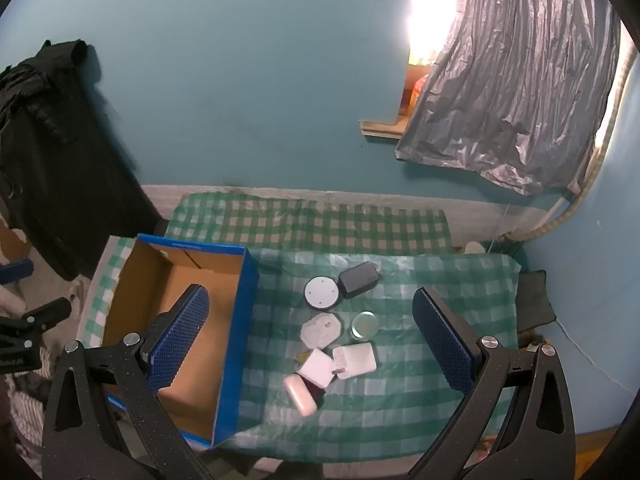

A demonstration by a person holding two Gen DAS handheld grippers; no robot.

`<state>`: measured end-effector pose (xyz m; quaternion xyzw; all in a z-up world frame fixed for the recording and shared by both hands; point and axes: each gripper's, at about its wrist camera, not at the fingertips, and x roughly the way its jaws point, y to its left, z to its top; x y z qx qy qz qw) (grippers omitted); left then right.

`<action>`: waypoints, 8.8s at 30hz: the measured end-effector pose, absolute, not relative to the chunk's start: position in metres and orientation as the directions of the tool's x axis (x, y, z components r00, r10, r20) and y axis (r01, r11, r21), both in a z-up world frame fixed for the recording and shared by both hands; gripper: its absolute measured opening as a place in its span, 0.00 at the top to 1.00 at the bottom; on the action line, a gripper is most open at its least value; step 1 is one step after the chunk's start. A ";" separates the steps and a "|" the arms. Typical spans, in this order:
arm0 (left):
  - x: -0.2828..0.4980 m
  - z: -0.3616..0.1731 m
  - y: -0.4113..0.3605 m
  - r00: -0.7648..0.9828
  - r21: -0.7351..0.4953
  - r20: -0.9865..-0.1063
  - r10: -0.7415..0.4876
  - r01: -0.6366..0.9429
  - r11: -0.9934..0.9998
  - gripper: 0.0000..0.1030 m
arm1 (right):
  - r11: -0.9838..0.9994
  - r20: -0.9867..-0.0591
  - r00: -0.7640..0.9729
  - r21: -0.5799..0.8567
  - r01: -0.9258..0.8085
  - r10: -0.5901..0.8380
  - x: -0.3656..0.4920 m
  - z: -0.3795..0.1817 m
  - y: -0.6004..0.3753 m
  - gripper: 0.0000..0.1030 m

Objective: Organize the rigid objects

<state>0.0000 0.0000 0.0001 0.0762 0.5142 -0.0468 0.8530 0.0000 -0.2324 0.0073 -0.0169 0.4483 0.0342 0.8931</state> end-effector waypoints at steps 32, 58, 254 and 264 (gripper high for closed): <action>-0.004 0.002 -0.009 0.461 0.072 -0.887 -0.015 0.172 0.982 0.11 | 0.997 -0.810 0.585 0.002 -0.076 0.047 -0.004 -0.003 -0.229 0.01; -0.007 -0.001 -0.007 0.456 0.073 -0.890 -0.017 0.179 0.981 0.11 | 0.997 -0.817 0.575 0.001 -0.077 0.045 -0.006 -0.005 -0.229 0.01; -0.007 -0.218 0.086 -0.114 0.009 -0.993 0.026 0.142 0.990 0.92 | 0.908 -0.940 0.224 0.155 -0.389 0.256 0.058 -0.143 -0.137 0.74; -0.010 -0.216 0.085 -0.108 0.010 -0.994 0.026 0.144 0.989 0.92 | 0.877 -0.941 0.210 0.146 -0.458 0.267 0.066 -0.147 -0.101 0.74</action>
